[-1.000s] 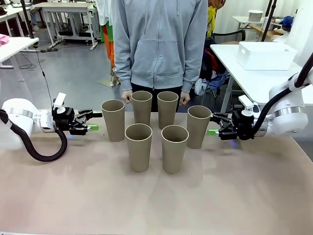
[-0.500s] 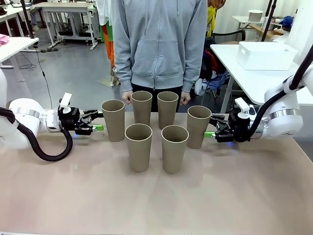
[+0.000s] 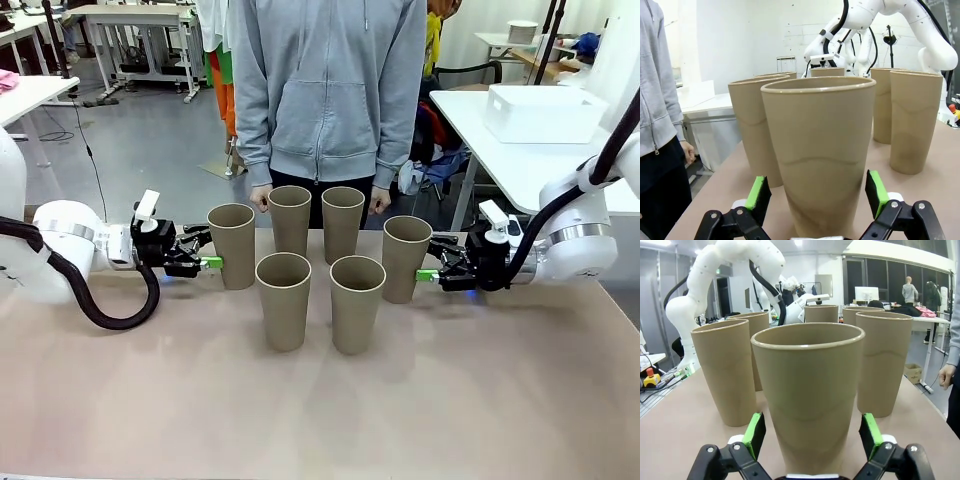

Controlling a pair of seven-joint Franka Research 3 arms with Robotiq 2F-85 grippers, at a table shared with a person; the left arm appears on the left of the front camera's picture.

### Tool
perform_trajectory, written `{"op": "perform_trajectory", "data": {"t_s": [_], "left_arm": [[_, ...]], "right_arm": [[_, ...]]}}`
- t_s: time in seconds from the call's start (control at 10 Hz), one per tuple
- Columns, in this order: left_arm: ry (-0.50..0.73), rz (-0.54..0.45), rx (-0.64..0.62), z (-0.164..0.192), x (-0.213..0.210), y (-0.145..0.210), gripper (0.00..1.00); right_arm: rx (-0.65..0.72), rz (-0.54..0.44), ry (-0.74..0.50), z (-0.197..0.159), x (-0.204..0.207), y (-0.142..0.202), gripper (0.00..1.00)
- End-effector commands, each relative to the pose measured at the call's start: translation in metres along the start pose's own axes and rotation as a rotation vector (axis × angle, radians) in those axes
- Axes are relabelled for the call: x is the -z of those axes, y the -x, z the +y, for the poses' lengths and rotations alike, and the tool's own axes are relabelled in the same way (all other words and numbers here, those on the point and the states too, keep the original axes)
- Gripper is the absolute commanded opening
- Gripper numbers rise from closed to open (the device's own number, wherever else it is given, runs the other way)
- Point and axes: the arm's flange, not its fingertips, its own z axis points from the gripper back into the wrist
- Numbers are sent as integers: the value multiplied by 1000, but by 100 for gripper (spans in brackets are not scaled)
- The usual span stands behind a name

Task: Stack the cups and store them in the basket.
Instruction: Pick up two Reusable plastic cups , one in each hand.

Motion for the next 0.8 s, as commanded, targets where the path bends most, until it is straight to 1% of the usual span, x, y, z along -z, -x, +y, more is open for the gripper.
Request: {"op": "perform_trajectory", "data": {"t_s": [0.0, 0.4, 0.7], "left_arm": [[0, -9, 1, -1, 7, -4, 100], [7, 3, -8, 0, 20, 0, 100], [4, 3, -12, 3, 26, 1, 100]], "right_arm": [[-1, 0, 3, 0, 0, 0, 100], [-9, -10, 36, -4, 16, 2, 100], [5, -12, 34, -7, 27, 3, 100]]}}
